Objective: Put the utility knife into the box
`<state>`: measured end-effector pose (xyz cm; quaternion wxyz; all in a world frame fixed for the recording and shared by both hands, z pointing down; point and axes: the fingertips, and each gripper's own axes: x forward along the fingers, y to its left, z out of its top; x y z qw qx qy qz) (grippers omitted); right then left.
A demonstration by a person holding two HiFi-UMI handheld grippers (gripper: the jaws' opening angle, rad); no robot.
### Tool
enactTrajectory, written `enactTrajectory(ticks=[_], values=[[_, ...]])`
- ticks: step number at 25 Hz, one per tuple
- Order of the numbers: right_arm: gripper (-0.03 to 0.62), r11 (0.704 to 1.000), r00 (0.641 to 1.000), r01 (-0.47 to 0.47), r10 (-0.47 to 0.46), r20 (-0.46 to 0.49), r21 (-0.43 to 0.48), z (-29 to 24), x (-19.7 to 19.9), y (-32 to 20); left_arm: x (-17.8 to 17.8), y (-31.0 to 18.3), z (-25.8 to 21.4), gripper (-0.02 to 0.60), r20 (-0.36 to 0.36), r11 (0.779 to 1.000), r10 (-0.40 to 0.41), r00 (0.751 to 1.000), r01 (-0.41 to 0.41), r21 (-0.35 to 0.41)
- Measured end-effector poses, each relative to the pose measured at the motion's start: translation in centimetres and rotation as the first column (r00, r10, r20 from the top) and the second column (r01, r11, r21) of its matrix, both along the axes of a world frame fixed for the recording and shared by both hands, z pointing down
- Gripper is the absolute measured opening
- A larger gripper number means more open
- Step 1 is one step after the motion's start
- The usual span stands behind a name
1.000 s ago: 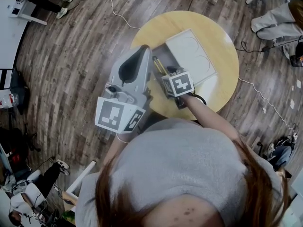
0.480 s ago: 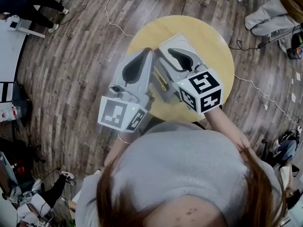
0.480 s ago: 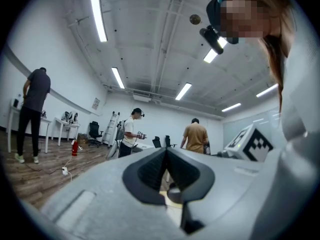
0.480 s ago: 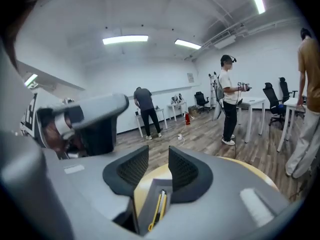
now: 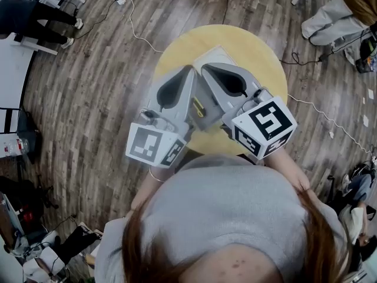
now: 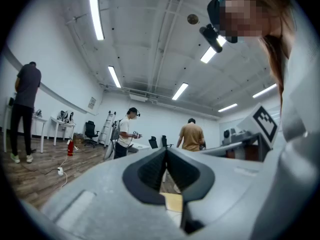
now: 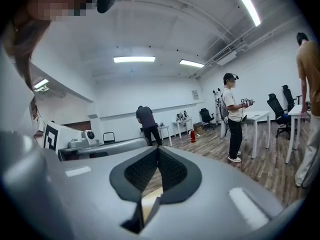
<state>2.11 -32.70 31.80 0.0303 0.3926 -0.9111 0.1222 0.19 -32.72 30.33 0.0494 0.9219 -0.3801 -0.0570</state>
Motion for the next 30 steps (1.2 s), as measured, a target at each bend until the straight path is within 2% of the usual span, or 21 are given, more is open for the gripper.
enactTrajectory(ticks=[5, 10, 14, 18, 21, 25, 30], values=[[0.000, 1.000, 0.999, 0.001, -0.002, 0.032, 0.028, -1.2, 1.5, 0.3, 1.3, 0.4, -0.3, 0.002, 0.004, 1.000, -0.002, 1.000, 0.002, 0.004], [0.003, 0.997, 0.998, 0.053, -0.055, 0.034, 0.057, -0.5, 3.3, 1.2, 2.7, 1.3, 0.1, 0.002, 0.030, 1.000, -0.020, 0.999, 0.020, 0.017], [0.003, 0.993, 0.995, 0.077, -0.082, 0.060, 0.089, -0.7, 4.4, 2.1, 2.0, 2.5, 0.8, 0.002, 0.030, 0.998, -0.059, 0.998, 0.058, 0.017], [0.003, 0.986, 0.995, 0.098, -0.100, 0.013, 0.137, -1.3, 4.1, 3.1, 0.9, 3.8, 0.2, 0.002, 0.029, 0.996, -0.083, 0.996, 0.082, 0.034], [0.003, 0.984, 0.997, 0.083, -0.082, -0.017, 0.157, -1.7, 4.2, 3.9, 1.0, 4.5, -0.5, 0.002, 0.018, 0.995, -0.079, 0.997, 0.078, 0.058], [0.003, 0.985, 0.999, 0.047, -0.046, -0.009, 0.168, -2.4, 4.6, 6.0, 1.2, 6.4, -1.7, 0.002, 0.010, 0.994, -0.061, 0.998, 0.060, 0.093], [0.003, 0.985, 1.000, 0.004, -0.004, 0.003, 0.174, -2.9, 3.5, 9.8, -1.4, 10.4, -1.9, 0.002, 0.016, 0.994, -0.057, 0.998, 0.056, 0.089]])
